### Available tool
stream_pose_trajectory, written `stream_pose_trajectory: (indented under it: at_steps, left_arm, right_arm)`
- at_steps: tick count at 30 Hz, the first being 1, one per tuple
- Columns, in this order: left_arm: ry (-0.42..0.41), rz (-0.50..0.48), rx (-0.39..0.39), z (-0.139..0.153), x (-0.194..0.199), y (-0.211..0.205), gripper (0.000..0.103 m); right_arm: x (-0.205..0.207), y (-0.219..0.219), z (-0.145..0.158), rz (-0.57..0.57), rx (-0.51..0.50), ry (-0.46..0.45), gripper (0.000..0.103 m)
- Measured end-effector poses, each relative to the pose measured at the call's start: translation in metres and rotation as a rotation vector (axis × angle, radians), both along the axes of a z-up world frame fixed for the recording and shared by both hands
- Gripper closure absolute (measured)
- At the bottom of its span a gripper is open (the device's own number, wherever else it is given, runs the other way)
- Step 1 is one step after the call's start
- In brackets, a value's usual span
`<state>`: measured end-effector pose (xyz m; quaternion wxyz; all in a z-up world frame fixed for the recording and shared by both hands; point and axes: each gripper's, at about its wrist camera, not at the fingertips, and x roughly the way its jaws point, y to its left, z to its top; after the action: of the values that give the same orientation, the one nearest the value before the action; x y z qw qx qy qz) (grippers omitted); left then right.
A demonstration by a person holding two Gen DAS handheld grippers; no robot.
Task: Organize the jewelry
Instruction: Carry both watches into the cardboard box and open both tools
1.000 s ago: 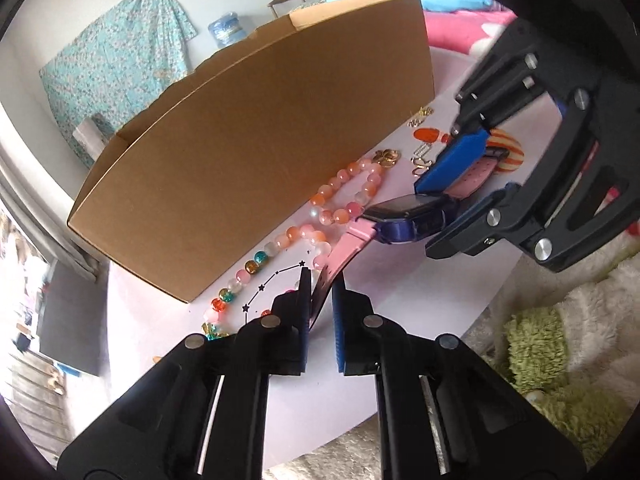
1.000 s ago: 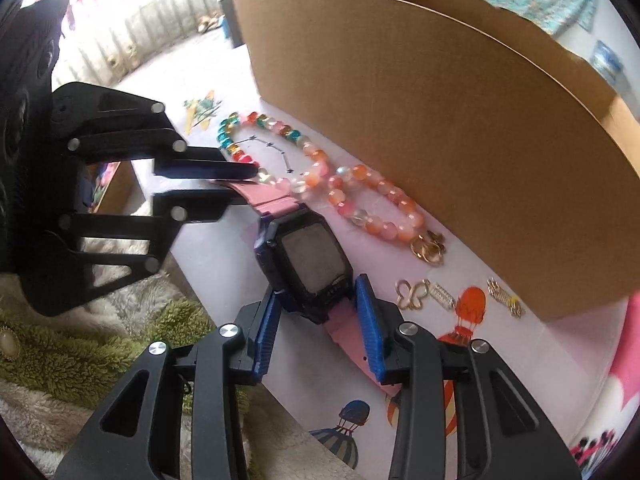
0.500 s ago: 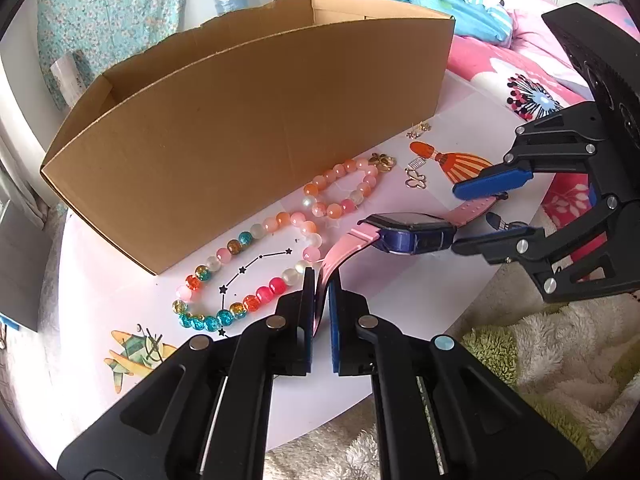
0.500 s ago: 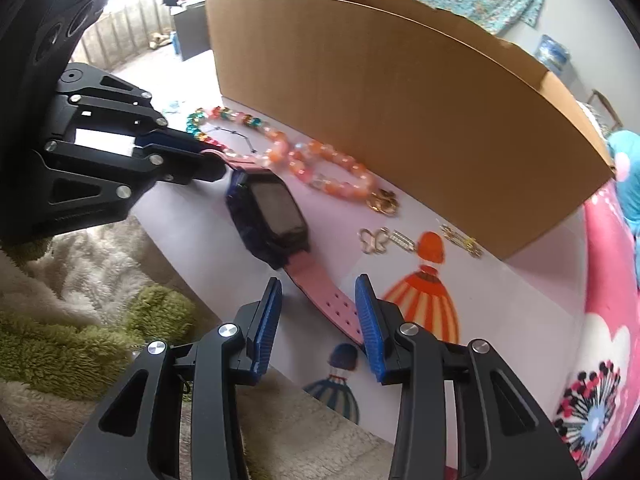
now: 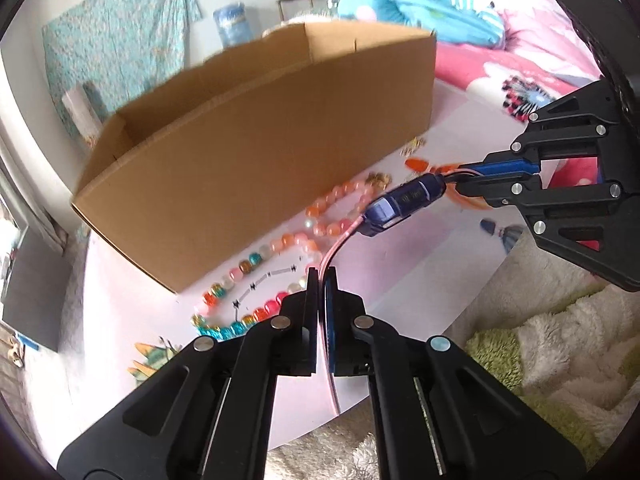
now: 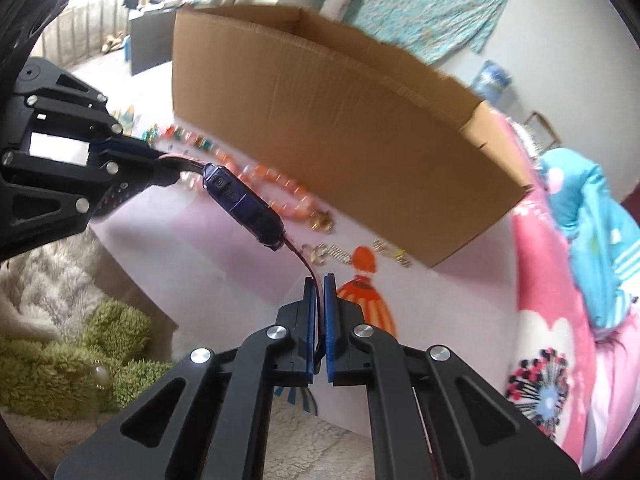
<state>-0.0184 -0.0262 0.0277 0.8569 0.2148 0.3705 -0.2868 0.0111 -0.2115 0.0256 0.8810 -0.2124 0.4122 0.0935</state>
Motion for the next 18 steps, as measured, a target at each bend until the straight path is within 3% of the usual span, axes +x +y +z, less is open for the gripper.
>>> stream_pose_trajectory:
  at_steps: [8, 13, 15, 18]
  left_arm:
    - [-0.173, 0.008, -0.11, 0.068, 0.002, 0.009, 0.1]
    - [-0.26, 0.034, -0.139, 0.115, 0.041, 0.012, 0.101]
    - [-0.271, 0.037, -0.139, 0.127, 0.059, 0.013, 0.101]
    - [-0.214, 0.054, -0.126, 0.136, 0.101, 0.013, 0.101]
  right_arm:
    - [-0.006, 0.001, 0.073, -0.034, -0.03, -0.22, 0.099]
    - [0.027, 0.009, 0.116, 0.0, -0.017, -0.337, 0.099]
    - [0.052, 0.009, 0.127, 0.017, 0.008, -0.333, 0.099]
    - [0.104, 0.006, 0.129, 0.042, 0.065, -0.222, 0.099]
